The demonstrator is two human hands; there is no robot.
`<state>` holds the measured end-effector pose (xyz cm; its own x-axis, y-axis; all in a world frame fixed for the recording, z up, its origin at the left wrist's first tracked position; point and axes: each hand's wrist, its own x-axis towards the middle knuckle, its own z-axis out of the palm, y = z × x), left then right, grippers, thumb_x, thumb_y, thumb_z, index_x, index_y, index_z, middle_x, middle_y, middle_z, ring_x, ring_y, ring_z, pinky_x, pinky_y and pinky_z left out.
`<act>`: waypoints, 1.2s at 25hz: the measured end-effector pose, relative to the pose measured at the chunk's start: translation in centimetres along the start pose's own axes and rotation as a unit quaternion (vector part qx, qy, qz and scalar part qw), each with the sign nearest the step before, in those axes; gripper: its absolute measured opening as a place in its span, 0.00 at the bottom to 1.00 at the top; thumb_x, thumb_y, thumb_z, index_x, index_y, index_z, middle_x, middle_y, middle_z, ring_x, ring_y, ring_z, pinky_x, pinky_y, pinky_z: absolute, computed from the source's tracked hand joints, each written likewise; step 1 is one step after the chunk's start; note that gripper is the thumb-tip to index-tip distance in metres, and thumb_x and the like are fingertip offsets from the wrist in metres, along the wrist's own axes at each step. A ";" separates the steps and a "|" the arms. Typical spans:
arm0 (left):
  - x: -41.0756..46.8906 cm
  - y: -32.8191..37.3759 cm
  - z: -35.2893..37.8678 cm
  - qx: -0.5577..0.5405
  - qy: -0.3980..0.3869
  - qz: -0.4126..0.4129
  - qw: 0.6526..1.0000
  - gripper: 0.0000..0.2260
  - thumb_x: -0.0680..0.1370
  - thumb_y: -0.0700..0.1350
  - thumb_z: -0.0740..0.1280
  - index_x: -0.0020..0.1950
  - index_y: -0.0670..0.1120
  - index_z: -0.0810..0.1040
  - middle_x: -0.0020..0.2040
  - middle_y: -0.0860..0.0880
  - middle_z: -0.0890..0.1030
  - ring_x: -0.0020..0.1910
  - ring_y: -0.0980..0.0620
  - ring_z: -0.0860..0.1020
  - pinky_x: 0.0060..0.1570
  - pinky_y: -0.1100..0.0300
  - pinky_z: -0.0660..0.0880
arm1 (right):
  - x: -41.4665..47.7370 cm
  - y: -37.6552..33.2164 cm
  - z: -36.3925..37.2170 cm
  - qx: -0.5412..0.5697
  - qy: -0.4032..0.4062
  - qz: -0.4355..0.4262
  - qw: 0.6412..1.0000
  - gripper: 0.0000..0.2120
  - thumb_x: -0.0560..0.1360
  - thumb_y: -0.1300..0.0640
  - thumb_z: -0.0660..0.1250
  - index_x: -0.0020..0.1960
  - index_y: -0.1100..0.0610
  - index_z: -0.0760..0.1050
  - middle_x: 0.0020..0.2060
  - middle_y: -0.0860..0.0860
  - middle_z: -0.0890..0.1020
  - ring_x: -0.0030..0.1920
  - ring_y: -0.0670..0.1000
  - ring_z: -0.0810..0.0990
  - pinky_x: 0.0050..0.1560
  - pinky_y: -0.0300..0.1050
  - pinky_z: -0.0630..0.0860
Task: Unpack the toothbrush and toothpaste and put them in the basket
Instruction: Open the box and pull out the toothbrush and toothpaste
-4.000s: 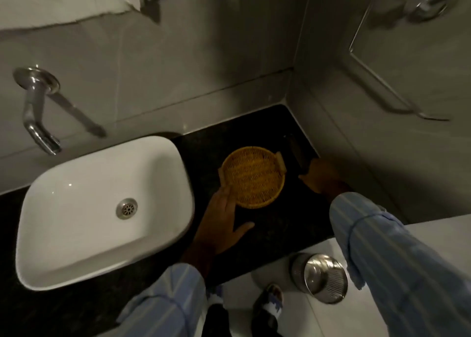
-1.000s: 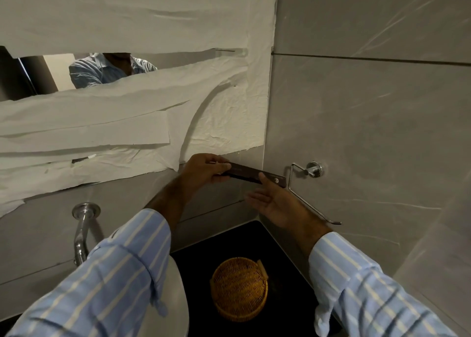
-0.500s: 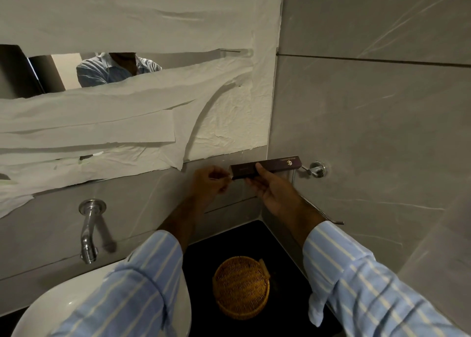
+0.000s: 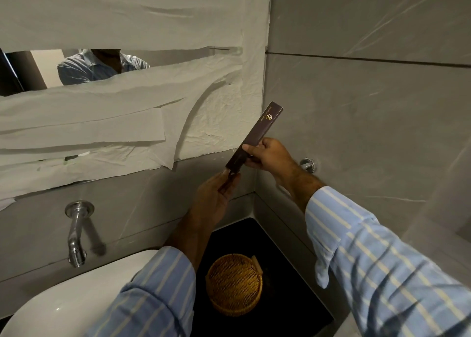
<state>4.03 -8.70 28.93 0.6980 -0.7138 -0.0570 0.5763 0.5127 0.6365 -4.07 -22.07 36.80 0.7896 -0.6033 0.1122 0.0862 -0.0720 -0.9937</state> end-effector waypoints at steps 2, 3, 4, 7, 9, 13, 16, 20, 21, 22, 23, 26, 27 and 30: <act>-0.1 -0.1 -0.1 0.000 -0.008 0.001 1.000 0.10 0.79 0.36 0.64 0.57 0.32 0.78 0.53 0.37 0.83 0.52 0.44 0.83 0.55 0.55 0.80 | 0.0 -0.2 -0.3 -0.008 0.006 0.003 1.000 0.05 0.76 0.59 0.70 0.50 0.58 0.76 0.47 0.56 0.85 0.46 0.54 0.85 0.45 0.45 0.85; -0.1 -0.1 -0.2 0.003 -0.009 0.002 1.000 0.08 0.79 0.36 0.64 0.54 0.33 0.79 0.51 0.38 0.83 0.51 0.45 0.83 0.56 0.55 0.80 | -0.1 -0.2 -0.4 -0.016 0.009 0.004 1.000 0.08 0.76 0.59 0.69 0.54 0.59 0.76 0.49 0.58 0.85 0.46 0.54 0.85 0.44 0.44 0.85; -0.2 0.0 -0.1 0.008 -0.012 0.002 1.000 0.07 0.79 0.36 0.64 0.52 0.34 0.80 0.49 0.39 0.84 0.49 0.46 0.83 0.56 0.55 0.79 | -0.2 -0.3 -0.5 -0.020 0.007 0.005 1.000 0.12 0.77 0.58 0.69 0.59 0.61 0.75 0.51 0.59 0.84 0.46 0.54 0.85 0.44 0.44 0.85; -0.2 -0.4 -0.6 0.027 -0.025 -0.015 0.999 0.08 0.78 0.36 0.65 0.54 0.35 0.80 0.49 0.40 0.84 0.48 0.49 0.84 0.54 0.58 0.80 | -0.5 -0.7 -0.5 -0.033 -0.010 0.003 0.999 0.18 0.77 0.57 0.68 0.65 0.61 0.73 0.54 0.60 0.84 0.48 0.54 0.85 0.42 0.41 0.84; 0.1 -0.7 -1.1 0.037 -0.028 -0.028 0.999 0.12 0.78 0.37 0.65 0.61 0.34 0.77 0.53 0.40 0.83 0.51 0.48 0.83 0.53 0.58 0.81 | -0.4 -0.8 -0.3 -0.054 -0.012 -0.002 0.998 0.20 0.77 0.56 0.68 0.67 0.61 0.72 0.53 0.61 0.84 0.49 0.55 0.85 0.42 0.40 0.84; 0.5 -1.3 -1.9 0.141 -0.046 -0.023 0.989 0.12 0.79 0.41 0.66 0.60 0.36 0.78 0.49 0.43 0.83 0.46 0.51 0.82 0.47 0.59 0.81 | -0.2 -0.4 0.1 -0.047 0.004 0.007 0.999 0.19 0.77 0.57 0.69 0.66 0.62 0.72 0.47 0.57 0.84 0.46 0.54 0.84 0.40 0.41 0.84; 0.5 -1.2 -0.8 0.492 -0.029 0.033 0.869 0.07 0.80 0.47 0.64 0.49 0.45 0.79 0.41 0.50 0.83 0.39 0.53 0.80 0.44 0.58 0.77 | -0.1 0.1 0.0 -0.064 0.030 0.013 0.997 0.18 0.77 0.57 0.69 0.64 0.63 0.74 0.47 0.59 0.84 0.42 0.52 0.85 0.38 0.41 0.83; -0.4 -1.9 -0.1 0.632 -0.063 0.080 0.768 0.11 0.82 0.49 0.60 0.46 0.46 0.78 0.41 0.52 0.82 0.39 0.56 0.79 0.39 0.65 0.72 | -0.5 1.0 -1.2 -0.085 0.077 -0.001 0.993 0.17 0.76 0.56 0.70 0.61 0.63 0.75 0.47 0.58 0.85 0.41 0.54 0.85 0.45 0.49 0.84; -0.6 -1.8 -1.4 0.633 -0.094 0.071 0.765 0.11 0.82 0.48 0.60 0.46 0.46 0.79 0.40 0.53 0.81 0.38 0.58 0.79 0.38 0.67 0.71 | -1.2 1.2 -1.0 -0.089 0.121 -0.009 0.989 0.16 0.76 0.56 0.69 0.60 0.62 0.76 0.48 0.59 0.85 0.43 0.56 0.86 0.47 0.52 0.84; -1.1 -2.0 -3.2 0.633 -0.137 0.049 0.760 0.11 0.82 0.47 0.59 0.48 0.45 0.79 0.39 0.54 0.81 0.37 0.59 0.78 0.38 0.68 0.71 | -2.5 1.7 -0.9 -0.090 0.176 -0.013 0.980 0.15 0.76 0.55 0.69 0.60 0.61 0.75 0.49 0.59 0.85 0.46 0.57 0.86 0.48 0.53 0.84; -1.4 -2.4 -4.3 0.629 -0.157 0.037 0.760 0.11 0.82 0.46 0.59 0.51 0.44 0.79 0.39 0.54 0.81 0.38 0.59 0.79 0.39 0.67 0.72 | -2.4 1.7 -1.3 -0.086 0.203 -0.019 0.975 0.16 0.76 0.55 0.69 0.61 0.60 0.75 0.51 0.59 0.85 0.48 0.57 0.86 0.49 0.53 0.84; -2.2 -3.4 -6.8 0.586 -0.162 0.006 0.794 0.10 0.82 0.45 0.59 0.50 0.44 0.79 0.41 0.52 0.83 0.42 0.53 0.81 0.43 0.61 0.78 | -2.6 1.8 -2.7 -0.085 0.238 -0.025 0.967 0.19 0.76 0.53 0.69 0.64 0.59 0.74 0.55 0.57 0.84 0.51 0.55 0.86 0.50 0.53 0.84; -2.2 -3.5 -7.7 0.573 -0.147 0.003 0.806 0.10 0.82 0.45 0.60 0.48 0.45 0.79 0.40 0.51 0.84 0.42 0.51 0.82 0.42 0.60 0.80 | -2.6 1.8 -2.9 -0.078 0.244 -0.026 0.966 0.19 0.76 0.53 0.69 0.64 0.59 0.74 0.55 0.57 0.84 0.52 0.55 0.85 0.51 0.54 0.84; -2.1 -4.3 -10.1 0.523 -0.125 -0.023 0.843 0.09 0.81 0.46 0.61 0.51 0.45 0.79 0.43 0.49 0.86 0.43 0.49 0.84 0.42 0.58 0.81 | -4.4 2.7 -3.6 -0.081 0.250 0.007 0.965 0.17 0.77 0.55 0.68 0.64 0.60 0.75 0.55 0.58 0.84 0.51 0.56 0.86 0.52 0.54 0.83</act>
<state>4.37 -4.58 18.52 0.4991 -0.8663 -0.0193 -0.1801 -0.1255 0.9756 -9.50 -22.42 33.65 0.3955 -0.9096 0.1274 -0.0505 -0.1601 -0.9858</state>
